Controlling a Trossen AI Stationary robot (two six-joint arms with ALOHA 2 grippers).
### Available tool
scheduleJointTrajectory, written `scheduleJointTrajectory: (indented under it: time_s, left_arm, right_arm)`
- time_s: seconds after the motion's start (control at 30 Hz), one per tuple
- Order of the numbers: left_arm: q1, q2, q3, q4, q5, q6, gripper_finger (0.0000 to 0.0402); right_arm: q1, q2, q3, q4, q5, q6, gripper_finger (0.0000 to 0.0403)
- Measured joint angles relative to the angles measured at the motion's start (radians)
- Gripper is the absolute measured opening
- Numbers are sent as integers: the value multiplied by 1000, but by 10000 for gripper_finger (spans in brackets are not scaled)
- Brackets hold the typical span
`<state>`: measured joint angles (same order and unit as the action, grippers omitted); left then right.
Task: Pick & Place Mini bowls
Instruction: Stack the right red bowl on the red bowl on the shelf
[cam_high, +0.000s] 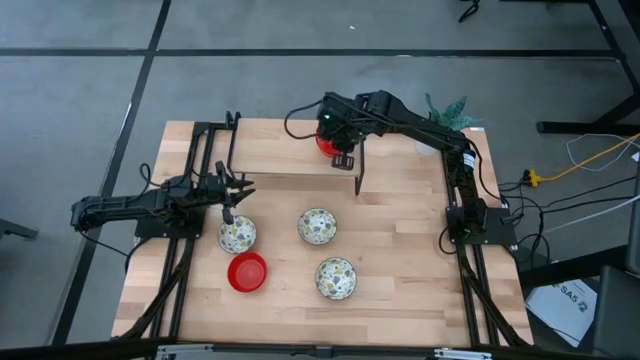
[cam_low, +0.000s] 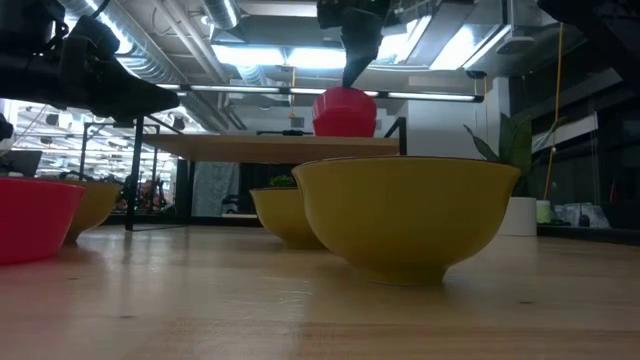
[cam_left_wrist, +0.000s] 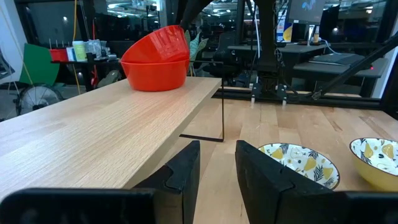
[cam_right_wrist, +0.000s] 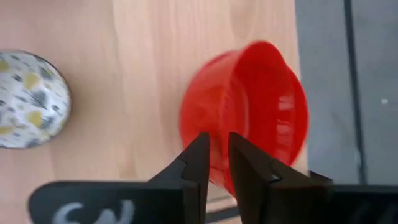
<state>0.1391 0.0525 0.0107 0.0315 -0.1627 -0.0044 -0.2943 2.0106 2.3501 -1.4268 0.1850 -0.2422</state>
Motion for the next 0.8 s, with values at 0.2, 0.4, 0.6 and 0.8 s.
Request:
scheduleJointTrajectory:
  time_s: [0.2, 0.4, 0.6, 0.8]
  left_arm:
    - [0, 0, 0, 0, 0, 0, 98]
    - [0, 0, 0, 0, 0, 0, 98]
    - [0, 0, 0, 0, 0, 0, 98]
    - [0, 0, 0, 0, 0, 0, 98]
  right_arm:
    - [0, 0, 0, 54, -21, 35, 47]
    - [-2, 0, 0, 112, -21, 112, 59]
    - [-2, 0, 0, 99, 68, 227, 38]
    - [-2, 0, 0, 99, 137, 344, 5]
